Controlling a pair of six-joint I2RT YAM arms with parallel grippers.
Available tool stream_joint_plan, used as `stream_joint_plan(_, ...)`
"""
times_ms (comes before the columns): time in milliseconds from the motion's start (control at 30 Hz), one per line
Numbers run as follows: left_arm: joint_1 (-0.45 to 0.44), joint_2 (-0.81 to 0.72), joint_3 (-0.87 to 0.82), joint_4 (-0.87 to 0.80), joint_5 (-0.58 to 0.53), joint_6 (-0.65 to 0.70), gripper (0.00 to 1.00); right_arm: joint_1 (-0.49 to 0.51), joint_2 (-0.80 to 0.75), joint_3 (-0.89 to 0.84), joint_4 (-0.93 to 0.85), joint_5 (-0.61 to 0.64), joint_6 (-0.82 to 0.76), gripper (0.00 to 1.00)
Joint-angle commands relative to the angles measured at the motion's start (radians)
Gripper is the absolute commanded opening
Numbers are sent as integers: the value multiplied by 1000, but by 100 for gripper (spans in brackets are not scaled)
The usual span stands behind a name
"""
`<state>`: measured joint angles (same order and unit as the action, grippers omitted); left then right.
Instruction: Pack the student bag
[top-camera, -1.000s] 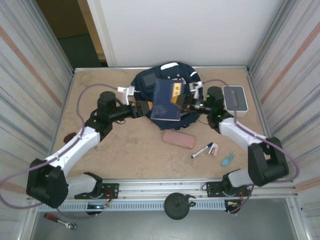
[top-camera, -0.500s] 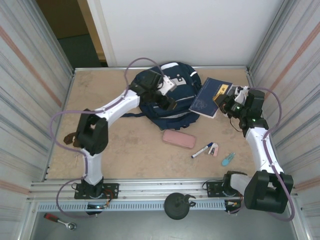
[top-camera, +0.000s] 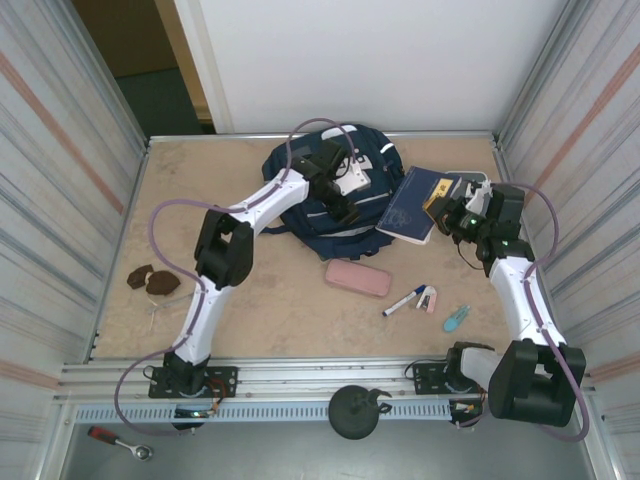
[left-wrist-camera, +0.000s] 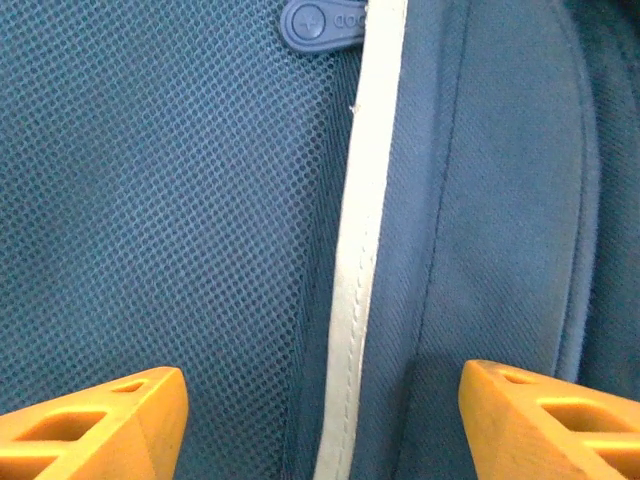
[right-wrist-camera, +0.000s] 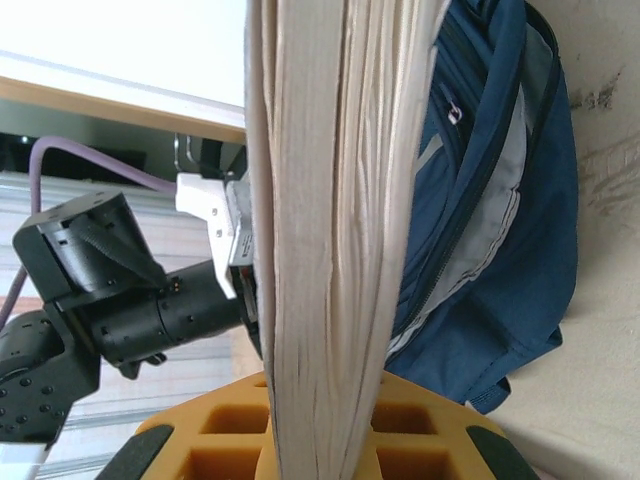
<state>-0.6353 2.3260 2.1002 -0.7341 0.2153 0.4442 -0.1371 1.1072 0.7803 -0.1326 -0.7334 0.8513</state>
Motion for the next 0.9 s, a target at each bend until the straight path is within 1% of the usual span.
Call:
stream_joint_plan(0, -7, 40, 58, -66, -8, 42, 67, 2, -38, -9, 13, -17, -14, 0)
stream_joint_plan(100, -9, 49, 63, -74, -2, 55, 59, 1, -44, -19, 8, -2, -16, 0)
stream_joint_plan(167, -9, 49, 61, -74, -1, 62, 49, 2, -43, -16, 0, 1, -23, 0)
stream_joint_plan(300, -10, 37, 63, -79, 6, 79, 28, 2, -44, -12, -21, 24, -42, 0)
stream_joint_plan(333, -10, 30, 63, -81, 3, 83, 19, 2, -44, -12, -23, 27, -45, 0)
stream_joint_plan(367, -10, 25, 62, -80, 1, 85, 12, 2, -43, -13, -24, 28, -46, 0)
stream_joint_plan(467, -9, 1, 63, -75, 3, 74, 3, 3, -43, -12, -37, 36, -57, 0)
stream_joint_plan(533, -10, -23, 61, -70, 18, 60, 0, 2, -48, -13, -46, 50, -65, 0)
stream_joint_plan(633, -6, -87, 3, -35, 64, 61, 1, 4, -48, -15, -54, 58, -75, 0)
stream_joint_plan(667, -5, -114, -35, -9, 81, 69, 4, 3, -47, -15, -55, 56, -78, 0)
stream_joint_plan(700, -4, -136, -73, 15, 89, 79, 16, 4, -50, -15, -58, 57, -80, 0)
stream_joint_plan(733, -4, -151, -98, 30, 90, 88, 33, 4, -50, -17, -58, 60, -81, 0)
stream_joint_plan(767, -4, -160, -119, 35, 86, 101, 46, 5, -51, -20, -58, 66, -81, 0)
stream_joint_plan(800, -4, -160, -126, 30, 75, 111, 52, 4, -51, -25, -55, 69, -81, 0)
stream_joint_plan(867, -4, -146, -124, 17, 29, 126, 58, 7, -46, -28, -48, 67, -81, 0)
